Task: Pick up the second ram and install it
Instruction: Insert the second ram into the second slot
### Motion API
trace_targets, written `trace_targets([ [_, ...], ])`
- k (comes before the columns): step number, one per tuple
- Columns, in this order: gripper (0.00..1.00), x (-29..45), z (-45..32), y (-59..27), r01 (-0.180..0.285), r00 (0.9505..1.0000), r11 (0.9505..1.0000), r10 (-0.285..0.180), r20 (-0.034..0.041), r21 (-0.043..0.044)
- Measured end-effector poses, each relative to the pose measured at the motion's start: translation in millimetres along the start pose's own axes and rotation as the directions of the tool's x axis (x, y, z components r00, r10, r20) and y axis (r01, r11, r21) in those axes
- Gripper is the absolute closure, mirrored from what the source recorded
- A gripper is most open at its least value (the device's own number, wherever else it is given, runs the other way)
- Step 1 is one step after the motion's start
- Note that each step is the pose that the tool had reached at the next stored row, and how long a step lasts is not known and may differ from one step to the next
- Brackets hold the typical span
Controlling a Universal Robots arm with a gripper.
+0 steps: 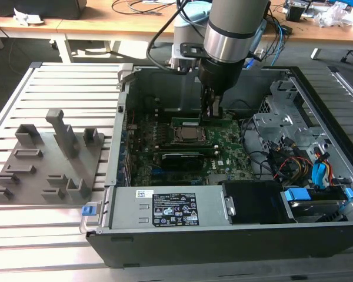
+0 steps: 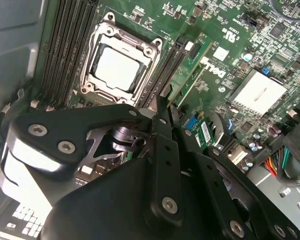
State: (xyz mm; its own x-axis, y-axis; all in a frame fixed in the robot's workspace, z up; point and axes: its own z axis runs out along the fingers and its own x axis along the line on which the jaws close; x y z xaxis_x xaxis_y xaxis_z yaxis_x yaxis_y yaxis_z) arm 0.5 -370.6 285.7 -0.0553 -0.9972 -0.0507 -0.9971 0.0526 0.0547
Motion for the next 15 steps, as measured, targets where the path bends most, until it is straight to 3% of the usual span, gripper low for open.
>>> trace_targets([
  [9, 0.86, -0.7, 16.4, -0.7, 0.000, 1.0000, 1.0000, 0.000, -0.0003, -0.0003],
  [13, 0.86, -18.6, 21.6, 1.4, 0.000, 1.0000, 1.0000, 0.000, -0.0001, -0.0003],
  [15, 0.86, -15.4, 24.2, 5.1, 0.000, 1.0000, 1.0000, 0.000, 0.0000, -0.0002],
])
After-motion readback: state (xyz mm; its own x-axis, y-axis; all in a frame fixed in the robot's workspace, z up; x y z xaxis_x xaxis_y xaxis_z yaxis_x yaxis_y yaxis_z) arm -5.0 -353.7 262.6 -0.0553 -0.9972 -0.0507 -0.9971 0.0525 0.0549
